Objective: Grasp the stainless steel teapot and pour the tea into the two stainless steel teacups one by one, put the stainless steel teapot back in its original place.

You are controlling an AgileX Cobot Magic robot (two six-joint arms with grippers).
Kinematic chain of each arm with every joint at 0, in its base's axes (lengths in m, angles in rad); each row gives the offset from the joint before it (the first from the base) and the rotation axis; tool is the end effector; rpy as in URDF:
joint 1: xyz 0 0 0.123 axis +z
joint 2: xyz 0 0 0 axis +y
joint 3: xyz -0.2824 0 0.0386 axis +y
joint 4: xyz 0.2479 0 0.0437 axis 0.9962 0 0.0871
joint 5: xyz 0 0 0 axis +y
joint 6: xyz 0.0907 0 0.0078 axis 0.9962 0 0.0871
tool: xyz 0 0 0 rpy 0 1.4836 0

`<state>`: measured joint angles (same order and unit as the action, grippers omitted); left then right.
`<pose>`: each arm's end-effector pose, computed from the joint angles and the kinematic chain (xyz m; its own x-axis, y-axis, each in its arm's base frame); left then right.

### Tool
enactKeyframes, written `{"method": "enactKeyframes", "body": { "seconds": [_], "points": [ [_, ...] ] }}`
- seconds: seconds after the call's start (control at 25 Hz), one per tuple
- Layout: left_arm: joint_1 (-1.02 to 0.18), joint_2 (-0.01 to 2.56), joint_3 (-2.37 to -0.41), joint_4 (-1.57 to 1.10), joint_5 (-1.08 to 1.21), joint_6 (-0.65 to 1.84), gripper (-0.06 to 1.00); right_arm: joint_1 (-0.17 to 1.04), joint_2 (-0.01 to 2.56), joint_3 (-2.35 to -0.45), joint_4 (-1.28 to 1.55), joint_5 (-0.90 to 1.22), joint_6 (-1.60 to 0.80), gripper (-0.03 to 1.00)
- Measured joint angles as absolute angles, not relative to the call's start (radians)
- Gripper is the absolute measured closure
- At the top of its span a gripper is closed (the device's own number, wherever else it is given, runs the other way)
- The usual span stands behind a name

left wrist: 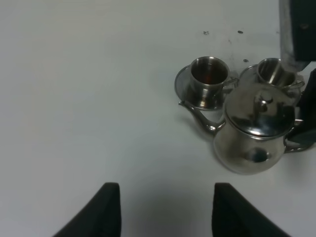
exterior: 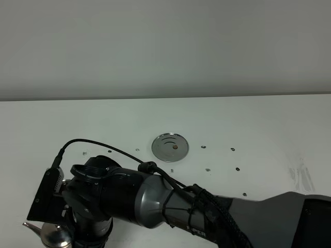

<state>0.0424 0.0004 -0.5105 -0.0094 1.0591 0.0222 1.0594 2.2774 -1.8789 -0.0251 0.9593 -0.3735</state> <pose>-0.0059 -0.0010 0.2802 -0.4457 -0.0013 -0.8952 -0.0272 0.9996 0.0121 0.2390 0.4220 0.1698 -0.1041 -0.9582 -0.2664 -0.9812 0.1428 -0.1301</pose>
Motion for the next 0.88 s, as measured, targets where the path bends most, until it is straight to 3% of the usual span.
{"method": "enactKeyframes", "body": {
  "seconds": [0.48,0.88],
  "points": [
    [0.042,0.000,-0.511,-0.009,1.059,0.022,0.46,1.056,2.204,-1.879,-0.091,1.017,-0.373,0.77],
    [0.042,0.000,-0.511,-0.009,1.059,0.022,0.46,0.939,2.095,-1.771,-0.183,1.025,-0.518,0.77]
  ]
}}
